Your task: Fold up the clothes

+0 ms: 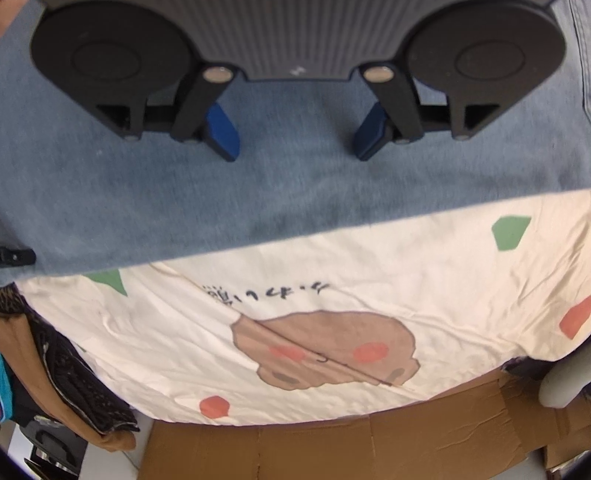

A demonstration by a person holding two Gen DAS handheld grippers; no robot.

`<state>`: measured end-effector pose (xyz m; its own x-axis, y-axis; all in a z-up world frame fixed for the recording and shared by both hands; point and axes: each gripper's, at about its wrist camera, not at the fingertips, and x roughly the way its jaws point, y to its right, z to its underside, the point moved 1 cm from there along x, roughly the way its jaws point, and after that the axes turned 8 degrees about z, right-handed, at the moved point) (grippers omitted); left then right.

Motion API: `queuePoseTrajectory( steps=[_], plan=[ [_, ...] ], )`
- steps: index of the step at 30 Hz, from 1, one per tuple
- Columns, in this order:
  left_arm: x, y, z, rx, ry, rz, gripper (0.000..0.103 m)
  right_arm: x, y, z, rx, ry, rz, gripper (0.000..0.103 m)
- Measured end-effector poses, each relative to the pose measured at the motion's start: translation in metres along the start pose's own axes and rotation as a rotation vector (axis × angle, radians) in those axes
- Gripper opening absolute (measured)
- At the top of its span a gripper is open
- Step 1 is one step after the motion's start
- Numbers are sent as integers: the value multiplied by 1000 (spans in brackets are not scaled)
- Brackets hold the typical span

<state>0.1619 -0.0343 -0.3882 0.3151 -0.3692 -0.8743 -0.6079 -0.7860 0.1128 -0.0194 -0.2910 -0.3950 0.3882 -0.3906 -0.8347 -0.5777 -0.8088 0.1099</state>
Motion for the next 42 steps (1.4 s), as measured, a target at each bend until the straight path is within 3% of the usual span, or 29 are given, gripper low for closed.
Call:
queuePoseTrajectory(
  steps=[12,21,23,26,27,28,30,33,35,42],
  plan=[
    [17,-8,-16,-1,7,-17,76,-3,-6,2,-34,42,22,31],
    [25,-14,-37,7,-72,-5,78,1,-7,-12,11,20,25,31],
    [26,-18,-45,-18,-106,-6,75,2,-7,-15,16,8,29,31],
    [22,-25,-54,-61,-154,-14,62,4,-6,-21,20,-23,23,31],
    [18,-29,-57,-85,-159,-14,53,4,-5,-23,24,-39,18,32],
    [12,-35,-59,-114,-156,-13,51,5,-3,-27,30,-52,11,33],
    [-4,-45,-64,-153,-145,-16,53,6,0,-35,42,-75,-6,33],
    [-28,-58,-71,-136,-149,-88,54,3,7,-46,71,-93,-28,34],
    [-52,-72,-76,-179,-130,-104,54,-2,12,-52,103,-102,-45,34],
    [-131,-105,-89,-232,-66,-205,56,-30,20,-58,165,-87,-124,35]
  ],
)
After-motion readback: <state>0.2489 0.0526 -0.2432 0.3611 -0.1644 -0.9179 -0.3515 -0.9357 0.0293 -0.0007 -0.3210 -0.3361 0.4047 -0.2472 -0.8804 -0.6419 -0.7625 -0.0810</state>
